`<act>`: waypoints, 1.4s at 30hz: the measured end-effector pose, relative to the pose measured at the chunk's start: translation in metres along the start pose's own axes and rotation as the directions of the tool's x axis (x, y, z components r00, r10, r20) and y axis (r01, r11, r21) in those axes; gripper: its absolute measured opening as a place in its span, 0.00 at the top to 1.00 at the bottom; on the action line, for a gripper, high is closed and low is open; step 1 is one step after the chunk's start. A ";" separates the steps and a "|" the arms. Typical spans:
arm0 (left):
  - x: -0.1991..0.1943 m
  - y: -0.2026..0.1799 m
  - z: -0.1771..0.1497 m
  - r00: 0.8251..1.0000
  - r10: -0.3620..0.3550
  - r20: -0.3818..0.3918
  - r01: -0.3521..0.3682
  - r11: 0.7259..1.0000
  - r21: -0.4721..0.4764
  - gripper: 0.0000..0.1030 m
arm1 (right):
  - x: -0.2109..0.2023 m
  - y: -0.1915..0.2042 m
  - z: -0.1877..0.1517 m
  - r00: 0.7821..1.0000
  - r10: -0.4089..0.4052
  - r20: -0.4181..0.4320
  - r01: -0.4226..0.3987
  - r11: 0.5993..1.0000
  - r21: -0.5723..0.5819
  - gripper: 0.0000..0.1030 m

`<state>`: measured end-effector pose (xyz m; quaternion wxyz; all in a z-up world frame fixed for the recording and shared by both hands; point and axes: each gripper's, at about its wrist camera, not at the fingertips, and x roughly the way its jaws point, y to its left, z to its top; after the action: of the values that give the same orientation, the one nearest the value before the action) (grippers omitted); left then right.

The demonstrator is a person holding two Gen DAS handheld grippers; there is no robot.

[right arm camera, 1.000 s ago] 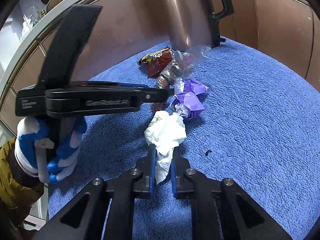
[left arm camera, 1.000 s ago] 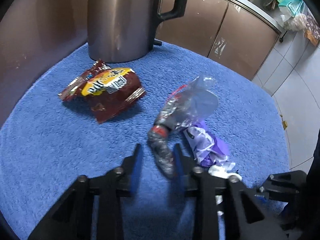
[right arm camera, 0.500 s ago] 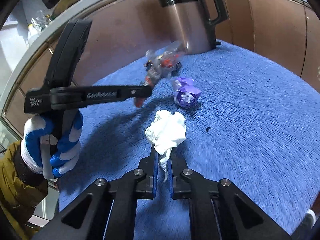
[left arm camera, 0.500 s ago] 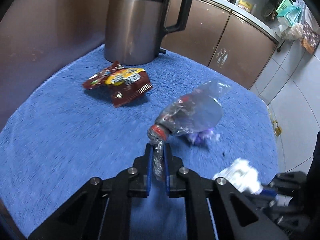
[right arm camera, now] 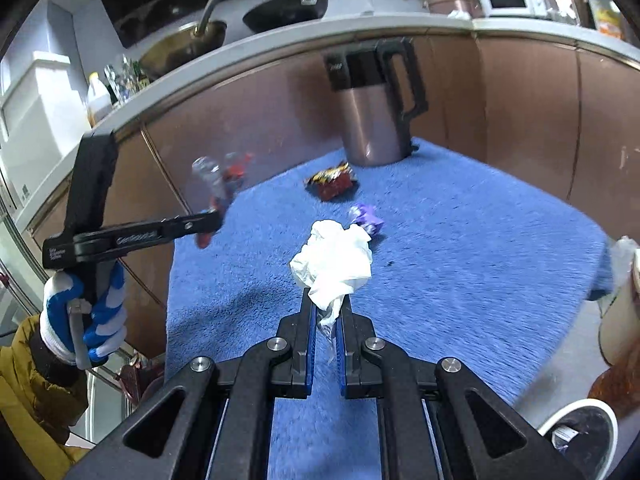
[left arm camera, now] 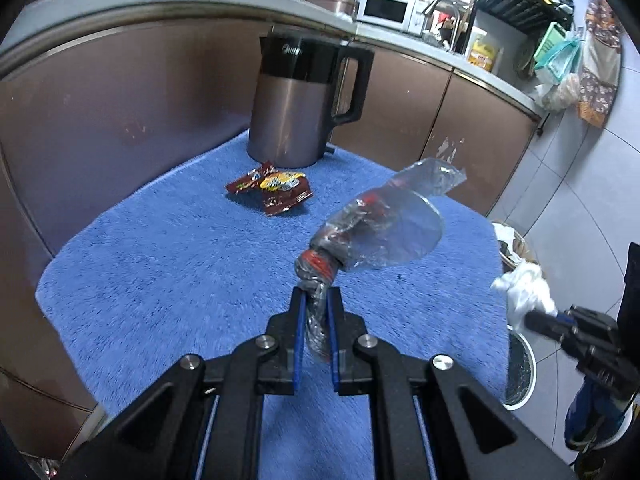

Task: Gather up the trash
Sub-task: 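Carry wrapper and tissue to the trash bin and open both tools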

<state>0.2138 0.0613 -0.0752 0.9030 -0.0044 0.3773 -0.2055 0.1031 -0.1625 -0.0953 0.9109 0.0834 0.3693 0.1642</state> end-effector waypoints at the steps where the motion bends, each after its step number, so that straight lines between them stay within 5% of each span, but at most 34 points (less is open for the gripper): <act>1: -0.008 -0.002 -0.002 1.000 0.000 0.011 -0.001 1.000 0.005 0.91 | -0.008 -0.001 0.000 1.000 -0.007 0.013 0.007 1.000 0.003 0.92; 11: -0.066 -0.066 -0.004 0.992 -0.079 0.098 0.070 0.993 0.092 0.91 | -0.117 -0.043 -0.020 0.967 -0.196 0.165 0.179 0.978 0.110 0.92; 17: -0.063 -0.141 -0.006 0.980 -0.189 0.066 0.171 0.962 0.214 0.91 | -0.173 -0.084 -0.048 0.914 -0.357 0.194 0.313 0.923 0.225 0.92; 21: -0.043 -0.202 -0.009 0.963 -0.270 0.001 0.256 0.916 0.309 0.91 | -0.200 -0.113 -0.067 0.866 -0.466 0.182 0.404 0.866 0.294 0.92; 27: 0.000 -0.295 -0.025 0.937 -0.322 -0.138 0.349 0.830 0.435 0.91 | -0.211 -0.162 -0.096 0.813 -0.576 0.087 0.504 0.770 0.390 0.92; 33: 0.072 -0.378 -0.054 0.886 -0.312 -0.342 0.451 0.747 0.488 0.91 | -0.191 -0.210 -0.136 0.813 -0.580 -0.055 0.532 0.700 0.477 0.91; 39: 0.121 -0.419 -0.069 0.843 -0.318 -0.434 0.513 0.719 0.468 0.88 | -0.172 -0.253 -0.171 0.801 -0.575 -0.167 0.566 0.636 0.525 0.88; 42: 0.136 -0.432 -0.071 0.816 -0.343 -0.466 0.548 0.717 0.432 0.77 | -0.160 -0.267 -0.184 0.790 -0.571 -0.225 0.591 0.609 0.529 0.83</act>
<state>0.0916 -0.3747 -0.1479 0.7040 0.1986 0.4450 -0.5166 -0.0698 -0.4637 -0.1960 0.8389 0.2264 0.4226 -0.2576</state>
